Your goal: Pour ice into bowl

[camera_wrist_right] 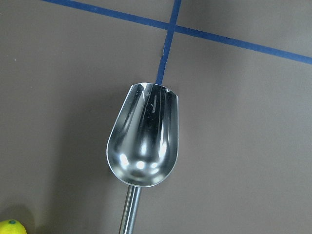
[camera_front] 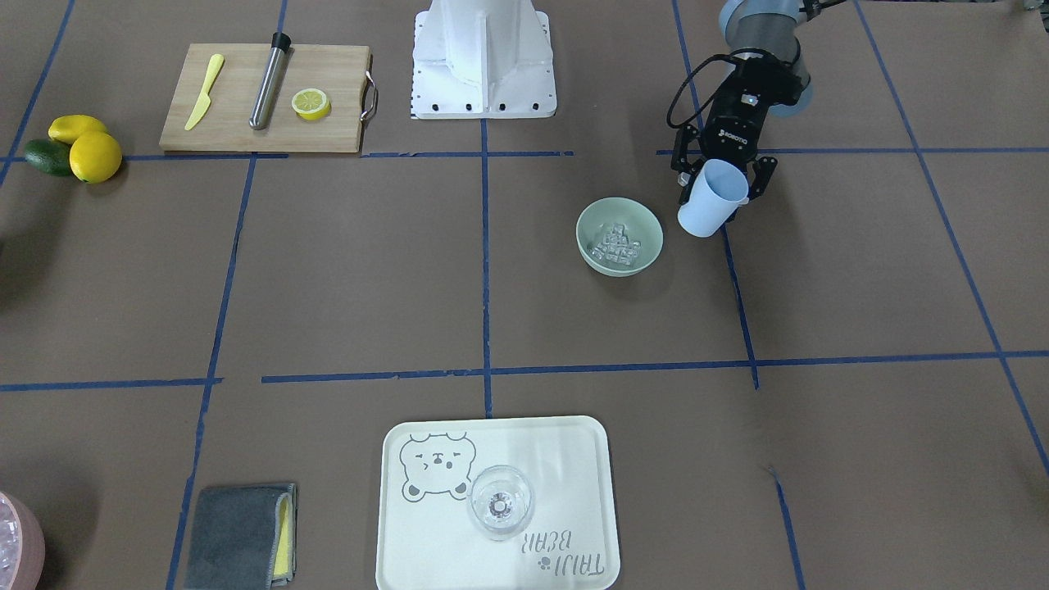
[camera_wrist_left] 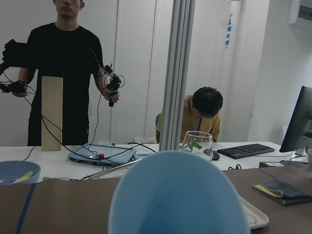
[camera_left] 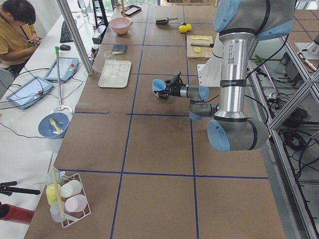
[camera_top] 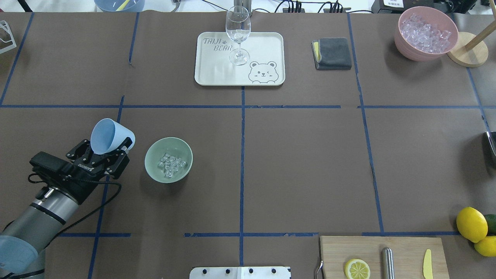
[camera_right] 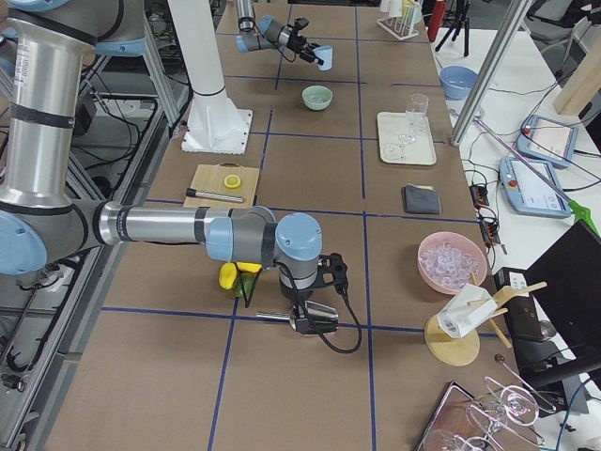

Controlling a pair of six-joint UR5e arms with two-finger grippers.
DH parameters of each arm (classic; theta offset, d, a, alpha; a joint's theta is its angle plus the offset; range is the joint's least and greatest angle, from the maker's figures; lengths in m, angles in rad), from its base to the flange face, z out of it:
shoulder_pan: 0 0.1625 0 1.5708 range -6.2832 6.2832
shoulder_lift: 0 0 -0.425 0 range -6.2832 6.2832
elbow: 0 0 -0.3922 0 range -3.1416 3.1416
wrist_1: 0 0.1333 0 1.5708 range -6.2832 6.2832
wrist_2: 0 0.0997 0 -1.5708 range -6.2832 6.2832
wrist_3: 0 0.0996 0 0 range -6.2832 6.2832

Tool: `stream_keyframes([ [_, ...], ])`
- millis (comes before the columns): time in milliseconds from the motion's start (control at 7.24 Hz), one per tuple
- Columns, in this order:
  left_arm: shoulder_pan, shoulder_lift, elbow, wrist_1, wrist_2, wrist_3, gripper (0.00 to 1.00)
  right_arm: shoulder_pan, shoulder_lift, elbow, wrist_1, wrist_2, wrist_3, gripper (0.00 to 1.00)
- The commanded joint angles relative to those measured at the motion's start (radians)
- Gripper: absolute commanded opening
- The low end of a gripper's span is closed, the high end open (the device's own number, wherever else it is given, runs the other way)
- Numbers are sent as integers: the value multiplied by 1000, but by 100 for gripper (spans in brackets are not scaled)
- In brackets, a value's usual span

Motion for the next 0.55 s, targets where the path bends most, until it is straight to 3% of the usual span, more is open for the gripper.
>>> stream_keyframes([
  [0,-74,175,0,1,-113,-229,0,2,-1,2,0,0,-1,100],
  [138,-125,238,8,3,-177,-279,0,4,-1,2,1,0,-1,100],
  [414,-173,280,70,70,-216,-285,0,5,-10,-3,47,0,8,100],
])
